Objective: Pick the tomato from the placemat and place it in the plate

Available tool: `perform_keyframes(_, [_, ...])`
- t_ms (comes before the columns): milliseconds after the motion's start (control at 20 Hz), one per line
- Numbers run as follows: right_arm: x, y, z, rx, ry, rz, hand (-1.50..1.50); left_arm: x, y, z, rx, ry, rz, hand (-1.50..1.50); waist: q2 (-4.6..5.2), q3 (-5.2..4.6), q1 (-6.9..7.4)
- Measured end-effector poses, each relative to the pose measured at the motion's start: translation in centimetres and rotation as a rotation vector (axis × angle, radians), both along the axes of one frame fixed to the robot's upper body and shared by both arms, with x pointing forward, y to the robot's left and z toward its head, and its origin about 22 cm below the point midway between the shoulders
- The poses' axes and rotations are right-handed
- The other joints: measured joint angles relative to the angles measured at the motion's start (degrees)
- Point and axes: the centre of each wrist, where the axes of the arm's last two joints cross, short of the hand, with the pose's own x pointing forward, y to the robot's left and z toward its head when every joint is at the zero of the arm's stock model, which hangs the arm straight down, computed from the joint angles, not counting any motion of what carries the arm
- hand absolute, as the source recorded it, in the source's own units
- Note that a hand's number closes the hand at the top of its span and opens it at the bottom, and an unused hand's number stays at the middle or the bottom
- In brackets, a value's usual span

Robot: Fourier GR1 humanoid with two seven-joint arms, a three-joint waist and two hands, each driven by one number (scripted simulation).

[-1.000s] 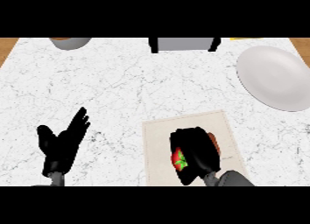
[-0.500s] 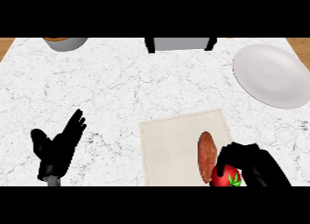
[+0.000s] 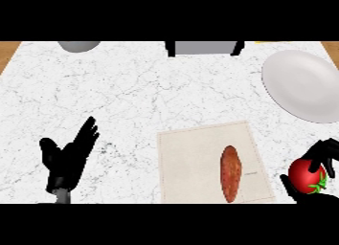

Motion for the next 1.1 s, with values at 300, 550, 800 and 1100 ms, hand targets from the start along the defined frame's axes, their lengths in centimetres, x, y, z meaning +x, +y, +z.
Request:
perform_keyframes(300, [3.5,-6.0,-1.4,0.088,-0.047,-0.089,1.5,0.7,-0.7,0.1,-0.005,0.005,-0.02,0.0,0.14,-0.03,1.11])
perform_keyframes(550, [7.6,-10.0,-2.2,0.094,-0.105,-0.203,1.5,0.5,-1.6,-0.1,-0.005,-0.015,-0.04,0.0,0.3,0.01,2.15])
perform_keyframes(800, [12.0,-12.8,-2.3,0.105,-0.138,-0.259,1.5,0.9,-1.7,0.0,-0.002,-0.009,-0.057,0.0,0.56,0.04,3.12])
perform_keyframes(1100, [15.6,-15.1,-1.9,0.105,-0.156,-0.292,1.5,1.5,-1.8,0.3,-0.003,-0.013,-0.078,0.0,1.04,0.09,4.22])
